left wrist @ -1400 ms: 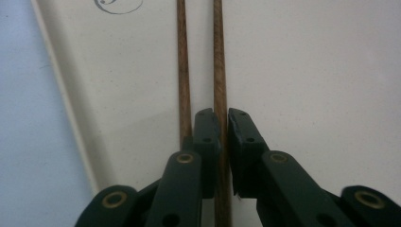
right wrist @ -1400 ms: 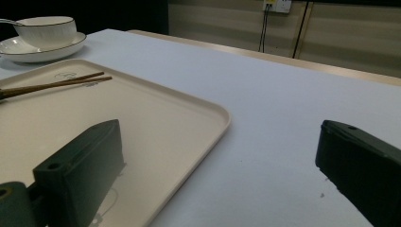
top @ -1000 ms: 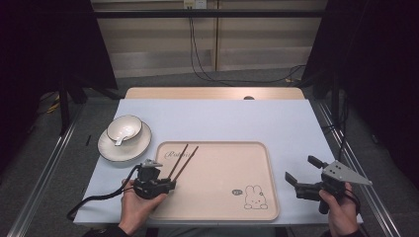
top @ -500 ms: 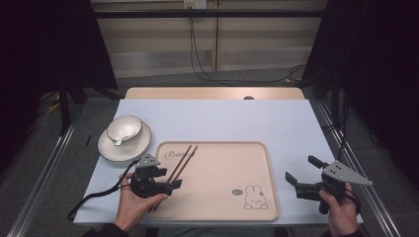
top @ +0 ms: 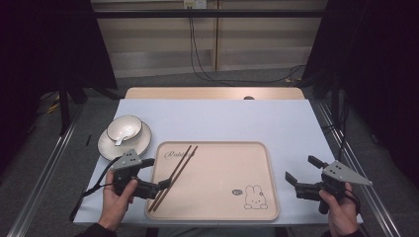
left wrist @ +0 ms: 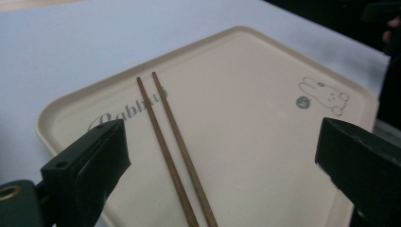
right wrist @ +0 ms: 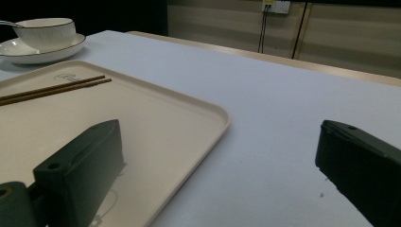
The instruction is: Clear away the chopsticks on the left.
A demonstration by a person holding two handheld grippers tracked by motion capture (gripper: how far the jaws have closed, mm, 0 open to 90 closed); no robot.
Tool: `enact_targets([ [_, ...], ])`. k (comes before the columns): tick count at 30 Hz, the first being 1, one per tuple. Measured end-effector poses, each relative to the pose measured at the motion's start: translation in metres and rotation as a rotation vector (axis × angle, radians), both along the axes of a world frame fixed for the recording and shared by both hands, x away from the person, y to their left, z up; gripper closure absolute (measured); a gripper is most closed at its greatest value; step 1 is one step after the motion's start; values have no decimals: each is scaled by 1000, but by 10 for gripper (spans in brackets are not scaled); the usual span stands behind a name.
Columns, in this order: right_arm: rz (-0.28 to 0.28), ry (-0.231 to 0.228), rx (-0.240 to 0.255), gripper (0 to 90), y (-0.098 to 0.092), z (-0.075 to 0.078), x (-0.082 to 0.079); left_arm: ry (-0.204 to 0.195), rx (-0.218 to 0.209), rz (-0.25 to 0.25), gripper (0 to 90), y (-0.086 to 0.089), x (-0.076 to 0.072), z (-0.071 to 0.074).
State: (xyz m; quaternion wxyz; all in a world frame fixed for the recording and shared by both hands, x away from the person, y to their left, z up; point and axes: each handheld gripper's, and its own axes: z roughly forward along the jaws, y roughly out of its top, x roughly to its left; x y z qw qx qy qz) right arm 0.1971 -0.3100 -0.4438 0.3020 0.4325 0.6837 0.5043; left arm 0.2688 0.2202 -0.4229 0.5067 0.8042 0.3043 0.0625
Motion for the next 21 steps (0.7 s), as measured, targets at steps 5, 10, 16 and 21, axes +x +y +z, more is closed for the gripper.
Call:
enact_targets([
  [5,-1,-1,1,14,0,0,1,-41,3,58,28,17,-1,-1],
  [10,-1,-2,1,14,0,0,1,-105,-14,127,28,35,-4,1],
  [16,-11,-5,3,14,0,0,0,-156,-21,195,23,55,-10,4],
  [21,-6,-6,5,14,0,0,0,-193,-38,225,23,64,-18,5],
])
